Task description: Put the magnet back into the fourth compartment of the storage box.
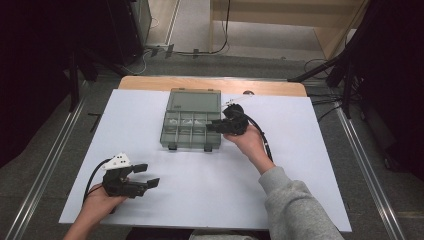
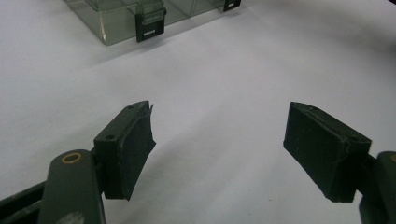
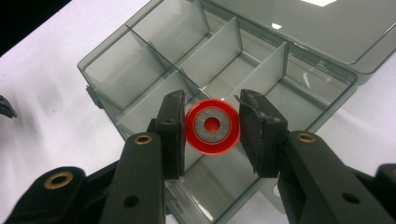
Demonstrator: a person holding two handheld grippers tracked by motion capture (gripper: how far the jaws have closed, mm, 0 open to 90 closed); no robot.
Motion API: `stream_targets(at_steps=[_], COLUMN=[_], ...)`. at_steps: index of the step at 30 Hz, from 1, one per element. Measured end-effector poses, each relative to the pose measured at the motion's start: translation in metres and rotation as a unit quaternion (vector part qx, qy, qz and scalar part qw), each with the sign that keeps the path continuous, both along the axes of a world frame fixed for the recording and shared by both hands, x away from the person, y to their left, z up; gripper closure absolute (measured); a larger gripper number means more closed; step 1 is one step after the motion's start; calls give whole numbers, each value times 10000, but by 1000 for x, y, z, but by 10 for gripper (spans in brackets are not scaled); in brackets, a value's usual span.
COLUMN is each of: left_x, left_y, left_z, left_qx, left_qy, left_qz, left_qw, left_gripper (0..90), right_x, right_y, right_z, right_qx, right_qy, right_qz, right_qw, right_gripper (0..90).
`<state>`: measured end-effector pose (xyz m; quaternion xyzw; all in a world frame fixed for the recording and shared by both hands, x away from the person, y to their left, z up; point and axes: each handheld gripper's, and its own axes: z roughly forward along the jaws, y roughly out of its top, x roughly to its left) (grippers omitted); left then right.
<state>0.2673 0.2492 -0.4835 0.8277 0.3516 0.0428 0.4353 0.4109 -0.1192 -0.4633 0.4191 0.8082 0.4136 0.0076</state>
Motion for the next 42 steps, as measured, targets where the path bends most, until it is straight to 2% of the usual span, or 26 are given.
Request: stream_targets(at_steps=[21,37,42], left_x=[0,0,0], left_y=[-1,-1,1], left_z=[-1,-1,0], left_qx=[1,41,7], left_qy=[-12,-20,-45], left_qz=[1,33,129], left_qw=[10000,10000,9999], left_gripper=[234,234,235], right_x=[21,31,34], right_y=[-5,0,2], right_z=[-8,-15,-17], right_qx=[-53,-114,-147], right_qy=[-33,-85,-166], right_qz=[-229,-341,-367], right_qw=[9997,9993,9991], right_gripper=[636,636,635])
